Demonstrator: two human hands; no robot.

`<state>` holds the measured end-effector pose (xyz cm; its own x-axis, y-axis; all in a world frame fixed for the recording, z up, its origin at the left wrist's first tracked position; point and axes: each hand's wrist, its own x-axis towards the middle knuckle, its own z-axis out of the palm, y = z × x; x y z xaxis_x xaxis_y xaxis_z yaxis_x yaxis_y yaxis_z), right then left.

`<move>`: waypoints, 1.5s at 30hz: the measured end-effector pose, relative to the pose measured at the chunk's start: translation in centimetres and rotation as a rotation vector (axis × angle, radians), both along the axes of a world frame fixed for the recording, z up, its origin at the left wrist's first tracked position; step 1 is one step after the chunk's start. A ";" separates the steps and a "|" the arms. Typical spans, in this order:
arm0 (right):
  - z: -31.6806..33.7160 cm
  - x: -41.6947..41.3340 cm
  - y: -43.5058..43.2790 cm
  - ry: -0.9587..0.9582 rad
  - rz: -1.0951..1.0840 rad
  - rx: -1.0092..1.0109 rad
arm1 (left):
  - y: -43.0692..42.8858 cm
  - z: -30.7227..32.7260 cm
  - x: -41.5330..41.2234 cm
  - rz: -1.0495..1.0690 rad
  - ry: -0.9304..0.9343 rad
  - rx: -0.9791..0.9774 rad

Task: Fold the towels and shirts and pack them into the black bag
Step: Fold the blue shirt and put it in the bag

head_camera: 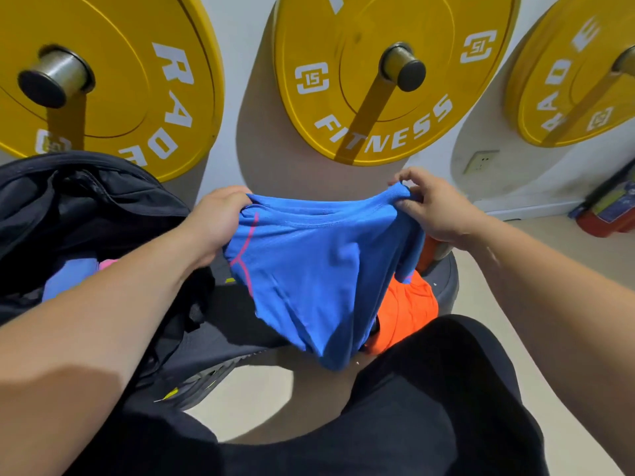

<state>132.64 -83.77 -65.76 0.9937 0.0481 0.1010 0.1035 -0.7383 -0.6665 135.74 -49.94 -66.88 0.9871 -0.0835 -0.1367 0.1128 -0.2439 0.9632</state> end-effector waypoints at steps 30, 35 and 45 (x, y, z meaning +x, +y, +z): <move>-9.2 9.2 0.2 0.199 0.003 -0.538 | 2.8 -11.1 7.6 -0.209 -0.142 1.015; -14.9 15.4 -0.2 0.177 -0.001 -0.532 | 1.9 -15.1 12.7 -0.210 -0.181 1.145; -23.3 25.6 -0.7 0.223 0.027 -0.636 | 1.2 -22.0 22.1 -0.374 -0.335 1.462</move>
<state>158.20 -84.49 -89.04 0.9850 0.0556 -0.1631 0.0379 -0.9932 -0.1102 157.89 -48.70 -88.85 0.9422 -0.3195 -0.1008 -0.3325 -0.9286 -0.1646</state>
